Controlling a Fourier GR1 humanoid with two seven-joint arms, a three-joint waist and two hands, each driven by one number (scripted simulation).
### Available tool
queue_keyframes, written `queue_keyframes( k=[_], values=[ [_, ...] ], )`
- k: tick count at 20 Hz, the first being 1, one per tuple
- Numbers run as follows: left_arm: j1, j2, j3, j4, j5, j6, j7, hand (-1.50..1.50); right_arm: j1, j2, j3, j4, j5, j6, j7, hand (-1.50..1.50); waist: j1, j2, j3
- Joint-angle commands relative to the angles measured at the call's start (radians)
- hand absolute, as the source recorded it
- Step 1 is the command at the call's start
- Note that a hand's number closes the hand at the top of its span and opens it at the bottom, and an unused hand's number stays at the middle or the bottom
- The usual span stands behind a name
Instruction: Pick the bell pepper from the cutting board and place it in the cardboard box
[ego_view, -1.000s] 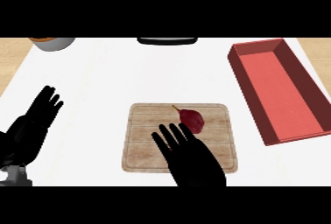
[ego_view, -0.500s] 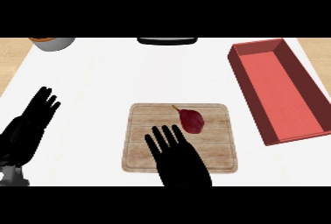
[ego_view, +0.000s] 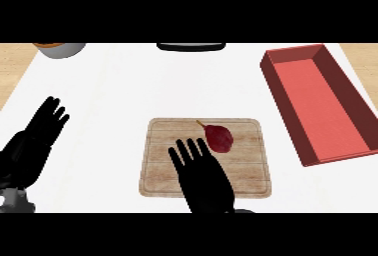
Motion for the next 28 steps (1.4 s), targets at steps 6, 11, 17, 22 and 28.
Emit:
queue_keyframes(
  k=[6, 11, 17, 22, 28],
  values=[
    [-0.006, -0.045, -0.001, -0.003, -0.039, -0.006, 0.014, 0.0, 0.064, -0.015, 0.054, 0.074, 0.072, -0.09, -0.028, -1.5, -0.001, 0.0, 0.0],
    [-0.054, 0.008, 0.082, 0.039, 0.0, -0.065, 0.008, 0.0, -0.009, 0.012, 0.018, 0.111, 0.03, -0.016, -0.001, -1.5, -0.001, 0.0, 0.0],
    [0.021, -0.031, 0.061, -0.056, -0.015, -0.068, 0.035, 0.0, 0.002, -0.021, -0.062, 0.125, 0.061, 0.002, -0.081, -1.5, 0.001, -0.001, 0.0],
    [0.002, -0.093, 0.029, 0.035, -0.078, -0.049, -0.044, 0.0, 0.079, -0.01, 0.009, 0.212, 0.127, -0.146, -0.101, -1.5, -0.002, 0.0, 0.0],
    [0.008, -0.102, 0.027, -0.075, -0.086, -0.027, 0.059, 0.0, -0.009, 0.012, -0.047, 0.241, 0.088, -0.093, -0.102, -1.5, 0.001, 0.0, 0.0]
  ],
)
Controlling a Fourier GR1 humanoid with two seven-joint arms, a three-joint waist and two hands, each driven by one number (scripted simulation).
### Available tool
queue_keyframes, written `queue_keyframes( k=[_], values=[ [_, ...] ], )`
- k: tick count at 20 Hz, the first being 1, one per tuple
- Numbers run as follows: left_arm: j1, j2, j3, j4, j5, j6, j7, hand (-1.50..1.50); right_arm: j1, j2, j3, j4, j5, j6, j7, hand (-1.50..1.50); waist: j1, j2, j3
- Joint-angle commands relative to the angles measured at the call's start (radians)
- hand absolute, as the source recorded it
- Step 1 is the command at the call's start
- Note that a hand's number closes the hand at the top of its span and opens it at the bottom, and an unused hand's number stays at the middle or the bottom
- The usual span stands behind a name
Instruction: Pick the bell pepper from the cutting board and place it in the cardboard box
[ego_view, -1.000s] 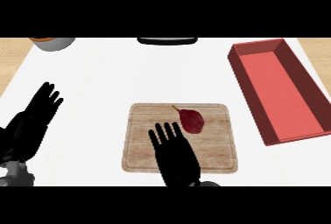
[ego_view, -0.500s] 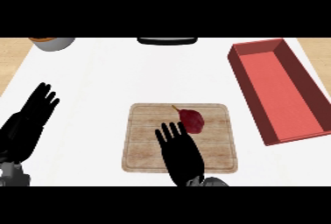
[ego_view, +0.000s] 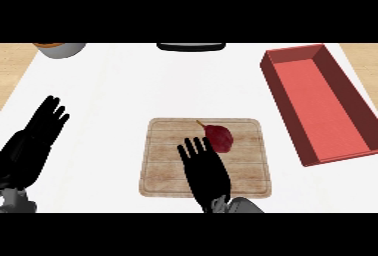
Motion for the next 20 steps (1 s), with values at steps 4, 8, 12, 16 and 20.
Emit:
queue_keyframes(
  k=[4, 8, 12, 16, 20],
  values=[
    [0.008, -0.039, -0.026, -0.005, -0.026, 0.009, 0.011, 0.0, -0.051, 0.005, 0.016, 0.073, -0.001, -0.098, -0.087, 1.5, 0.002, 0.001, 0.0],
    [-0.084, 0.021, 0.044, 0.101, 0.004, -0.025, 0.011, 0.0, -0.061, -0.007, -0.033, 0.041, 0.03, -0.055, -0.149, 1.5, -0.004, 0.0, 0.0],
    [-0.064, -0.022, 0.015, 0.088, -0.035, -0.005, -0.019, 0.0, -0.039, 0.005, 0.026, 0.083, 0.051, -0.122, -0.14, 1.5, -0.002, 0.0, 0.0],
    [-0.03, 0.0, 0.041, 0.041, 0.003, -0.035, -0.008, 0.0, -0.119, 0.005, -0.214, 0.22, -0.039, -0.193, -0.052, 1.5, 0.007, 0.008, 0.0],
    [-0.039, -0.013, 0.025, 0.017, -0.014, -0.014, -0.006, 0.0, -0.187, 0.005, -0.503, 0.285, -0.133, -0.214, 0.172, 1.5, 0.009, 0.025, 0.002]
  ],
)
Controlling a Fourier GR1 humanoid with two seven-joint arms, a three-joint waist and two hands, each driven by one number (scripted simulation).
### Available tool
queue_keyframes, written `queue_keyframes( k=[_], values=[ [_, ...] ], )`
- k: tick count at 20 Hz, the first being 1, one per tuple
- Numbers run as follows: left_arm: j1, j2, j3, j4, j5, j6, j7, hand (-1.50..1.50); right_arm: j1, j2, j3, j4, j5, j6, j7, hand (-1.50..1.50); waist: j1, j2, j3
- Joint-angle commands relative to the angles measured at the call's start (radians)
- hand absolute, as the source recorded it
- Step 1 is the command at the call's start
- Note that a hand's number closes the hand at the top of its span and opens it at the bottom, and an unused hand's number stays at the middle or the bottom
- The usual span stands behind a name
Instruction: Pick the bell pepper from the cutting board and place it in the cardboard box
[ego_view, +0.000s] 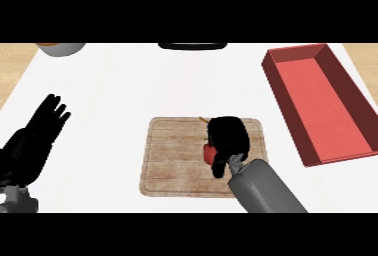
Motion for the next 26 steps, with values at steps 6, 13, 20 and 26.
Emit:
queue_keyframes(
  k=[6, 13, 20, 26],
  values=[
    [-0.054, 0.021, -0.003, 0.001, 0.021, -0.015, 0.052, 0.0, -0.352, -0.001, -0.351, 0.353, -0.038, -0.149, 0.28, 1.5, 0.038, 0.005, 0.0],
    [-0.059, 0.017, -0.001, 0.029, -0.004, -0.007, 0.023, 0.0, -0.605, -0.006, -0.376, 0.494, 0.028, -0.241, 0.254, 1.5, 0.015, -0.004, -0.001],
    [0.031, -0.008, -0.011, 0.005, -0.019, -0.014, -0.016, 0.0, -0.733, -0.03, -0.339, 0.404, 0.153, -0.319, 0.447, 1.5, 0.009, -0.011, -0.001],
    [0.032, -0.004, 0.023, 0.019, 0.006, -0.015, -0.013, 0.0, -0.728, -0.11, -0.374, 0.309, 0.194, -0.263, 0.521, 1.5, -0.012, -0.016, -0.001]
  ],
)
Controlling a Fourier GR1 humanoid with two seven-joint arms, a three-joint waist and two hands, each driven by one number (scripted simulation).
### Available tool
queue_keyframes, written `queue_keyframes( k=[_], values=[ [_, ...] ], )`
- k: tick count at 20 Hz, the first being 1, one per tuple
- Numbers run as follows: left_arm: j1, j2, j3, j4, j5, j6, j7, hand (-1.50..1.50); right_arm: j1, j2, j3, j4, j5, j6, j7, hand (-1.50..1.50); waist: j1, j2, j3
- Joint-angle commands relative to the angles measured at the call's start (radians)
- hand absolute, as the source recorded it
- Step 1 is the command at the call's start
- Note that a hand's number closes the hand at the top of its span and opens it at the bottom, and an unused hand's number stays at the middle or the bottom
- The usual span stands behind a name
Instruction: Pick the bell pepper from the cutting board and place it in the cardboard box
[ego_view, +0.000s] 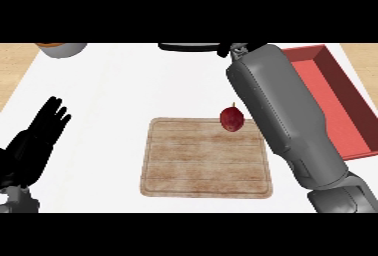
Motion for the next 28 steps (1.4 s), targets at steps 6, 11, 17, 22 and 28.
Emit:
queue_keyframes(
  k=[6, 11, 17, 22, 28],
  values=[
    [0.0, 0.028, 0.032, -0.016, 0.023, -0.021, 0.009, 0.0, 0.029, -0.148, -0.072, -0.127, 0.039, 0.083, 0.048, 1.5, -0.013, -0.003, 0.001],
    [0.051, -0.055, -0.046, -0.035, -0.059, 0.026, -0.042, 0.0, 0.057, -0.226, -0.12, -0.013, 0.024, 0.057, -0.075, 1.5, 0.002, 0.004, 0.001],
    [0.01, 0.0, 0.025, 0.024, 0.008, -0.027, -0.035, 0.0, 0.105, -0.284, -0.161, -0.007, 0.001, -0.011, -0.179, 1.5, 0.0, 0.004, 0.0],
    [-0.05, 0.008, 0.007, -0.034, 0.002, 0.005, 0.058, 0.0, 0.151, -0.234, -0.182, 0.154, 0.014, -0.209, -0.221, 1.5, 0.01, 0.008, 0.001],
    [0.009, 0.052, 0.062, -0.031, 0.048, -0.055, 0.038, 0.0, 0.245, -0.286, -0.268, 0.207, -0.091, -0.256, -0.365, 1.5, 0.011, 0.007, 0.001]
  ],
)
